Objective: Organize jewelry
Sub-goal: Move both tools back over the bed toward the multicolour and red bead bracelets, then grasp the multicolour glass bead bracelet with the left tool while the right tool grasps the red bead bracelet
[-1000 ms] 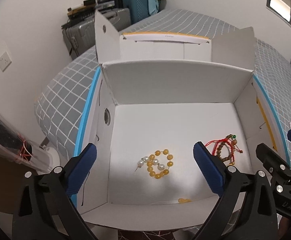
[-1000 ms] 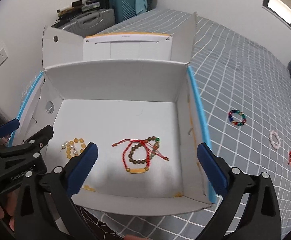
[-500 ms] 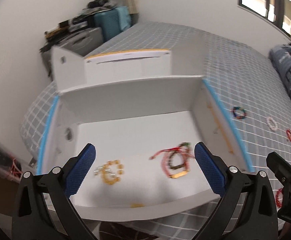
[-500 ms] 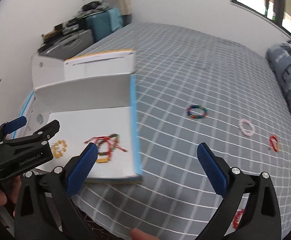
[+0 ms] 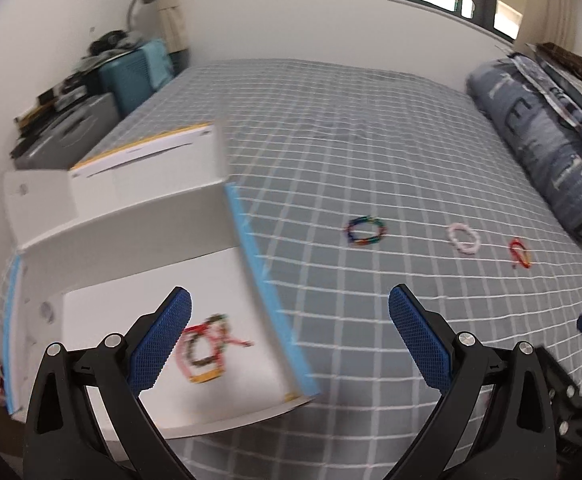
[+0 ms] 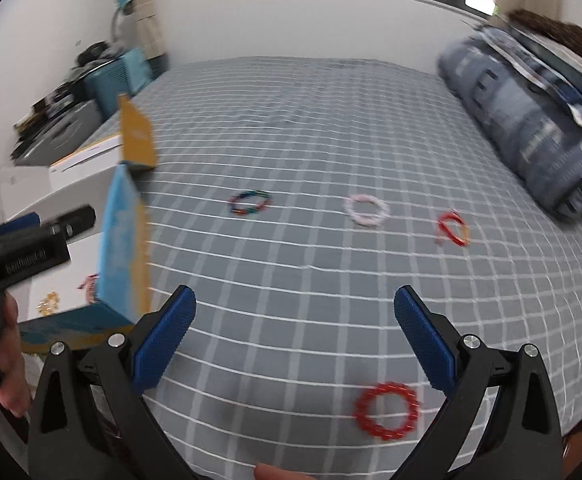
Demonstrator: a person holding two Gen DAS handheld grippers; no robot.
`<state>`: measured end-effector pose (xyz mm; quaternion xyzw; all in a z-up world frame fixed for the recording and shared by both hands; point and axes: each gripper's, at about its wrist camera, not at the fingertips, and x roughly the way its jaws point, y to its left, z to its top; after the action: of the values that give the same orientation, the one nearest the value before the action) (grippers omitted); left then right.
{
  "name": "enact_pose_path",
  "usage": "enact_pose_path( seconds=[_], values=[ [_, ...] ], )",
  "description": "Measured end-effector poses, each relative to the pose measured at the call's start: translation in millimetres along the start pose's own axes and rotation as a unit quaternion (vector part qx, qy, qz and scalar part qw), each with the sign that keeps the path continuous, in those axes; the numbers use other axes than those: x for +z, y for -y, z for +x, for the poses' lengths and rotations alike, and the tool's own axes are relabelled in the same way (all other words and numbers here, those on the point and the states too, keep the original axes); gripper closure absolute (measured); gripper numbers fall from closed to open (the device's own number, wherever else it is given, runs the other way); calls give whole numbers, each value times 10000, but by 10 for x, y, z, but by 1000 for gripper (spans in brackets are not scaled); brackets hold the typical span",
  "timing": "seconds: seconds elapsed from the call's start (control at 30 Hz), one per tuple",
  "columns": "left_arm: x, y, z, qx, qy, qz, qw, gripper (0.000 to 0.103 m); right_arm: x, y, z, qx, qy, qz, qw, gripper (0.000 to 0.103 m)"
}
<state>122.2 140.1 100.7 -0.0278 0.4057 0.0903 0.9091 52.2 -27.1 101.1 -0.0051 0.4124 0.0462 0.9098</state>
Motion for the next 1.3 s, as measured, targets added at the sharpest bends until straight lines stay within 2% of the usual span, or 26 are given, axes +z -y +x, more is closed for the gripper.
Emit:
enact_pose_path(
  seconds=[0.13,0.3,0.4,0.47,0.67,0.9,1.3],
  values=[
    [150,369,241,-200,-144,124,9996,6,-122,348,118,-121,-116,250,9995,8],
    [291,696,613,-257,-287,207,9990,6,-350,662,297,-288,-309,399,9983,8],
    [344,899,922,-312,-478,224,9981,6,-561,790,400,-747,-310,290,9963,8],
    [364,982,1103,-316,-569,230,9976,6,-686,827,469,-849,-376,201,9955,8],
    [480,1169,1740,-134,-769,285,9965,6,-997,989,649,-649,-617,325,9954,8],
    [567,1141,2372,-68,-1069,1,9942,6,-1241,1072,848,-305,-977,450,9937,8],
    [540,1097,2885,29,-1261,-95,9920,7,-1328,1073,934,-201,-951,414,9944,8]
  ],
)
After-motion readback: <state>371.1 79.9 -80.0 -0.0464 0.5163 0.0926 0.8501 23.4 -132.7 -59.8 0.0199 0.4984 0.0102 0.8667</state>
